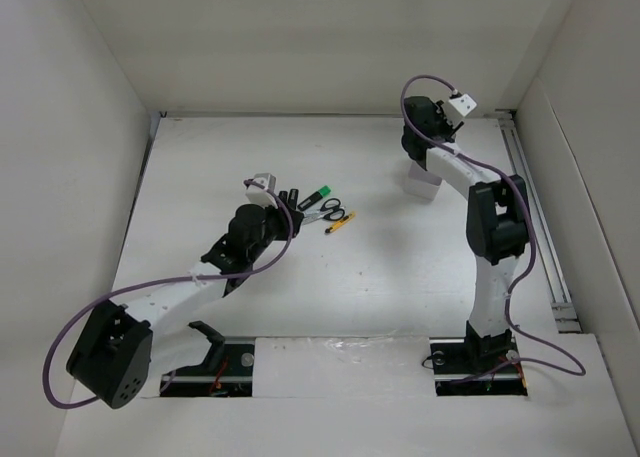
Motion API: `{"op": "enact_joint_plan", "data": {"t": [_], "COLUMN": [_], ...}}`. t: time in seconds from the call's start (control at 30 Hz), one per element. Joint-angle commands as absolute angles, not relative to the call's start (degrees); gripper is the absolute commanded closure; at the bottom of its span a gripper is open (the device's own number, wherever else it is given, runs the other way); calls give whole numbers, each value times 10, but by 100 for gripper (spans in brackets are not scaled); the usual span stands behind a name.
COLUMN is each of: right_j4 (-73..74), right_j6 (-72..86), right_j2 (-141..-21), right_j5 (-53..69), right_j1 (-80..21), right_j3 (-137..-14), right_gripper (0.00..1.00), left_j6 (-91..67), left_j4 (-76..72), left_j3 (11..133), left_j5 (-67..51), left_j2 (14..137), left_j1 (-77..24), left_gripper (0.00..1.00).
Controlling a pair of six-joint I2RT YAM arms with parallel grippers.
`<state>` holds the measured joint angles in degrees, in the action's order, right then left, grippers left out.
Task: Sort the stationery into containers
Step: Place the stationery in the storage box, then pick up the pen from the center of the board.
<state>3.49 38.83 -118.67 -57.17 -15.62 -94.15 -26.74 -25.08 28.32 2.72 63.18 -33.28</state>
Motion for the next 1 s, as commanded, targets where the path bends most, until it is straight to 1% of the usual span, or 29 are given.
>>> {"op": "enact_joint_plan", "data": {"t": [0.0,0.03,0.07,0.1,0.13,0.17,0.2,0.3,0.4,0.43,0.47,0.5,0.53,0.57,0.6,0.63,0.67,0.7,0.8,0.97], "right_j4": [-8,-8,-3,-3,3,12,18,40,91,107,136,147,147,147,147,147,136,130,130,149], "right_j6": [397,397,402,403,403,409,417,432,466,479,490,514,521,521,529,546,546,546,546,554], "right_j2": [-1170,-1153,-1144,-1134,-1110,-1097,-1084,-1037,-1002,-992,-982,-958,-945,-932,-906,-893,-882,-870,-832,-774], "right_j5": [-592,-592,-592,-592,-586,-579,-566,-540,-520,-508,-496,-479,-456,-403,-383,-363,-324,-316,-309,-284], "right_j1": [-163,-168,-168,-174,-180,-180,-185,-191,-202,-207,-218,-223,-229,-244,-253,-260,-268,-287,-324,-353], "right_j3": [-932,-932,-926,-926,-920,-913,-913,-901,-901,-901,-889,-881,-869,-838,-823,-807,-790,-760,-724,-672], "right_gripper": [72,59,54,49,45,41,39,34,34,37,41,57,69,82,93,100,100,100,100,100], "left_j6": [-262,-262,-262,-262,-262,-262,-262,-262,-257,-257,-257,-257,-257,-257,-257,-251,-251,-251,-251,-270], "left_j4": [-271,-271,-265,-265,-259,-259,-259,-237,-206,-194,-186,-178,-167,-160,-151,-136,-130,-130,-113,-91], "left_j3": [288,294,294,294,301,301,301,316,330,337,342,350,350,355,365,370,370,384,402,442], "left_j5": [32,32,26,26,26,26,21,26,33,45,50,50,67,76,87,95,106,112,137,187], "left_j2": [634,639,644,644,644,649,650,655,655,661,667,667,674,683,689,703,712,721,765,816], "left_j1": [-331,-331,-331,-331,-331,-331,-331,-331,-331,-331,-331,-331,-331,-331,-331,-331,-331,-331,-331,-331], "left_gripper": [77,80,85,90,92,98,100,100,89,83,73,70,67,65,65,63,63,61,59,59]}}
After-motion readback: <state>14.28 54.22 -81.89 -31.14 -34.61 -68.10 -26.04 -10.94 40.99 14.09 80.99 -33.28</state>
